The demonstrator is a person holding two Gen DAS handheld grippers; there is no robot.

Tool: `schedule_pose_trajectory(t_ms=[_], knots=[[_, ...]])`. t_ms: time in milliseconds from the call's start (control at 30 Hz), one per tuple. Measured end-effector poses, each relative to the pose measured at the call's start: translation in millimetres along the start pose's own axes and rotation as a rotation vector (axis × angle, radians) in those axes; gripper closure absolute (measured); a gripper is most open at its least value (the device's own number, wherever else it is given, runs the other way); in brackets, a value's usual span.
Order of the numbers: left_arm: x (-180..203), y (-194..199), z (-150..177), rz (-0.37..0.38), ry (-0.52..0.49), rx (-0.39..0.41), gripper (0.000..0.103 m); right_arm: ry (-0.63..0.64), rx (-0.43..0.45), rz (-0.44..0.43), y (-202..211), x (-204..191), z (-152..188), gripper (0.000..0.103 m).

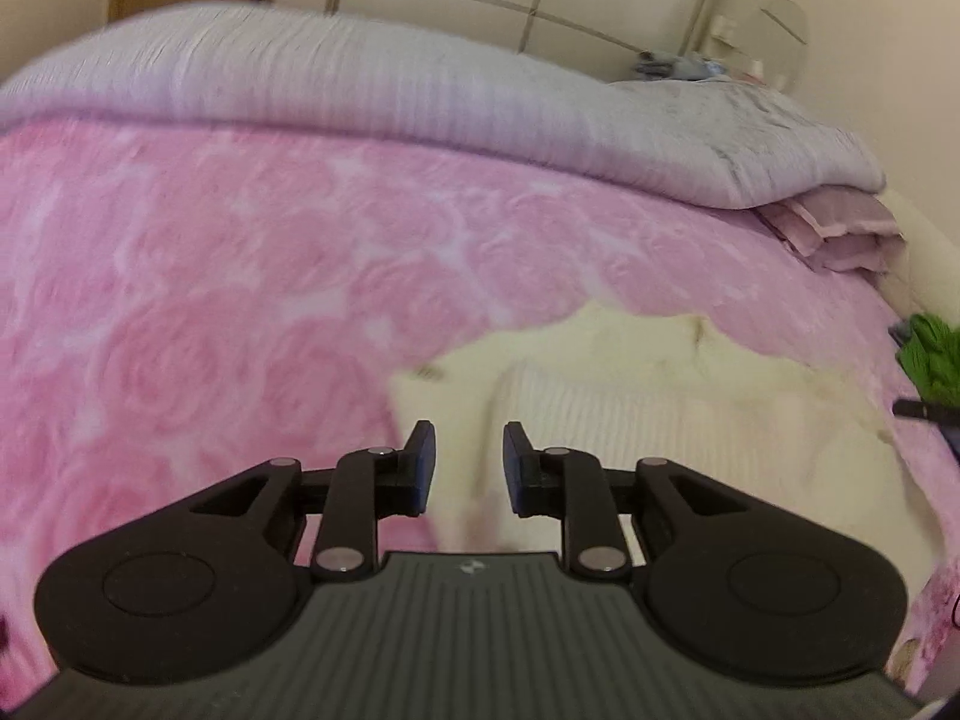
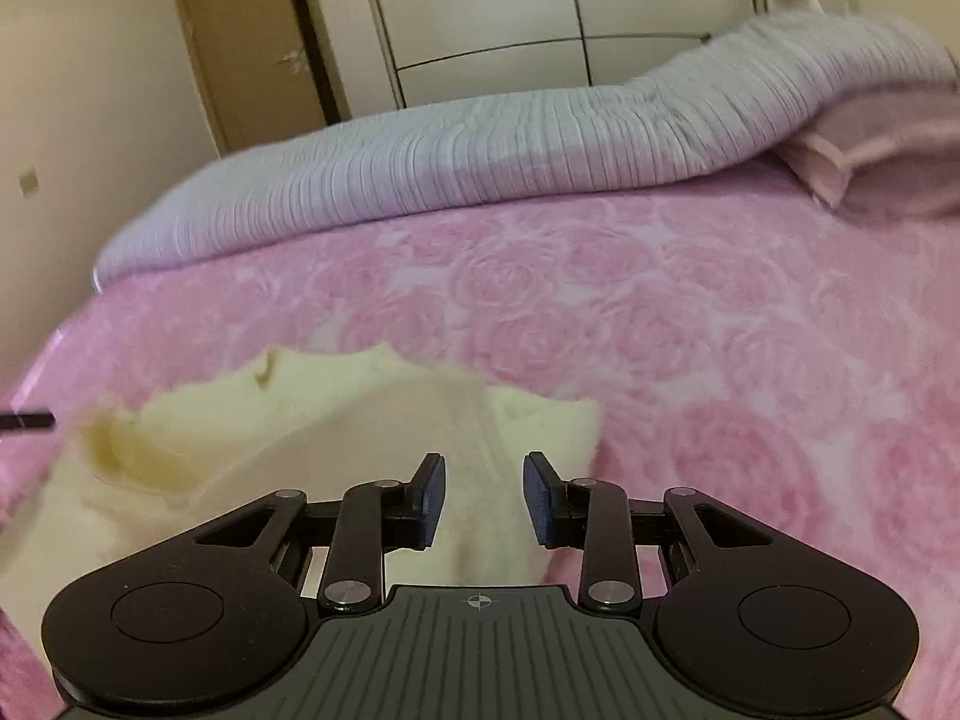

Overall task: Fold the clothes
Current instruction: 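Release the hem and move both grippers to the folded sweater edge, then grasp the folded sweater edge with the left gripper while the right gripper grasps it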

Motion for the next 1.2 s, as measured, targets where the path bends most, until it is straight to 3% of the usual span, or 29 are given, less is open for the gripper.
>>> schedule_pose_trajectory(t_ms=[167,267,333,700,733,767,800,833,1067,1200], knots=[[-19.2,-14.7,16.0,0.092,0.125,-0.105,0.074,-0.075,-0.048,-0.037,2.1,21.8,10.1,0.069],[-17.2,-25.7,8.2,0.156,0.187,-0.125,0.069,-0.126,-0.040,-0.061,5.0,32.3,10.3,0.062],[-10.6,-33.4,2.7,0.156,0.167,-0.135,0.063,-0.140,-0.028,-0.073,3.1,33.8,5.0,0.057],[16.2,-55.0,0.9,0.149,0.077,-0.148,0.068,-0.086,-0.081,-0.119,-29.4,35.2,-2.6,0.054],[17.7,-55.4,2.2,0.150,0.072,-0.147,0.080,-0.080,-0.095,-0.116,-33.4,34.0,-0.7,0.054],[19.2,-53.8,3.0,0.149,0.052,-0.132,0.094,-0.070,-0.109,-0.112,-36.7,32.0,1.5,0.057],[21.0,-50.4,3.3,0.158,0.034,-0.112,0.098,-0.059,-0.123,-0.109,-40.0,30.1,3.7,0.080],[20.9,-45.1,2.8,0.151,0.030,-0.084,0.098,-0.039,-0.131,-0.095,-41.3,27.5,5.3,0.087],[12.3,-11.2,-14.3,0.123,0.030,0.159,0.097,0.178,0.021,-0.011,-14.6,1.7,-6.0,0.093],[15.0,-42.4,-19.4,0.061,0.013,0.061,0.096,0.161,-0.027,0.050,-33.8,8.0,-14.8,0.093]])
Point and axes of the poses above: each gripper's, at about its wrist camera, not at the fingertips, and y roughly against the way its jaws point, x to its right, z to its underside, the point moved 4 cm from there along -y, roughly the way its jaws point, and after that the axes turned 14 degrees about -z, right-handed, at the moved point
